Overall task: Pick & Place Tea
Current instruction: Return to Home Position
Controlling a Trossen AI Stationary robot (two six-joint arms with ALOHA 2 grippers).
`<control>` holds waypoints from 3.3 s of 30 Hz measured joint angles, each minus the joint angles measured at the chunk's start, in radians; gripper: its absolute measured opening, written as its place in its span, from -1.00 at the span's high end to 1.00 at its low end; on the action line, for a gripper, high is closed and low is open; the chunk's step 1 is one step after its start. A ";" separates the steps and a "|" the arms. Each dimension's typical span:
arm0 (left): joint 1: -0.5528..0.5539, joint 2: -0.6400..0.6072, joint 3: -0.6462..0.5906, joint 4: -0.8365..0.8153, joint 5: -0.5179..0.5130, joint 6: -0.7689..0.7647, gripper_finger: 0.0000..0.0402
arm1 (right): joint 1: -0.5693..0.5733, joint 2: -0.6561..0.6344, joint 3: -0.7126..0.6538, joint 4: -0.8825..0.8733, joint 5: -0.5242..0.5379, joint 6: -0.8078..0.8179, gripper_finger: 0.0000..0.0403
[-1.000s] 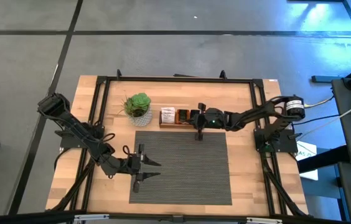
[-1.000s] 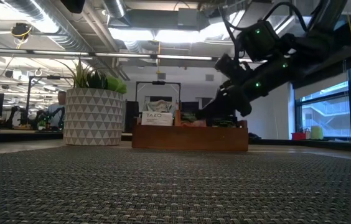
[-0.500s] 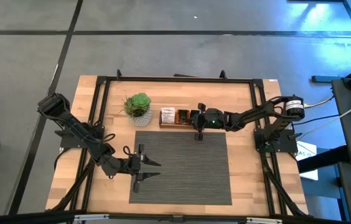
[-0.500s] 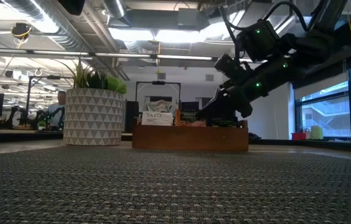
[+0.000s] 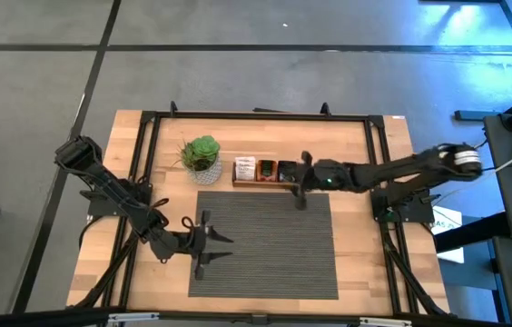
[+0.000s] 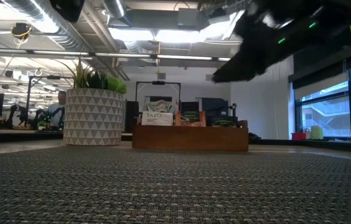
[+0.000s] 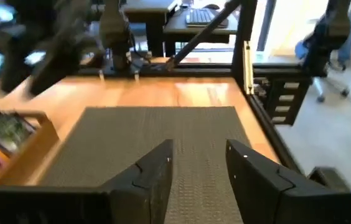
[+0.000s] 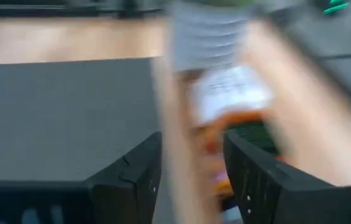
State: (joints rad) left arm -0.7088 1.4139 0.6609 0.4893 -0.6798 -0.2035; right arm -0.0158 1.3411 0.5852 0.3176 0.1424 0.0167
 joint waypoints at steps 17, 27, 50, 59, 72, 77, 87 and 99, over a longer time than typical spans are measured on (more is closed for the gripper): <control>0.217 -0.367 0.000 -0.252 0.204 0.006 0.29 | 0.162 -0.645 -0.530 0.288 -0.022 0.085 0.14; 0.353 -0.504 -0.338 0.157 0.372 0.006 0.28 | 0.139 -0.813 -0.578 0.224 -0.002 0.057 0.14; 0.458 -1.127 -0.653 -0.080 0.350 0.037 0.29 | 0.129 -0.889 -0.578 0.098 0.119 0.041 0.14; 0.540 -1.350 -0.653 -0.259 0.421 0.042 0.29 | 0.129 -1.070 -0.578 -0.061 0.100 0.041 0.14; 0.583 -1.414 -0.652 -0.393 0.446 -0.010 0.29 | 0.129 -1.340 -0.577 -0.251 0.072 0.050 0.14; 0.583 -1.413 -0.652 -0.422 0.464 0.013 0.29 | 0.120 -1.334 -0.576 -0.268 0.099 0.011 0.14; 0.583 -1.404 -0.652 -0.441 0.465 0.007 0.29 | 0.117 -1.332 -0.575 -0.272 0.073 -0.049 0.14; 0.583 -1.404 -0.652 -0.441 0.463 0.007 0.29 | 0.117 -1.332 -0.575 -0.272 0.074 -0.050 0.14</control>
State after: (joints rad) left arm -0.1261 0.0101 0.0086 0.0479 -0.2173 -0.1963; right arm 0.1017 0.0088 0.0105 0.0460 0.2161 -0.0330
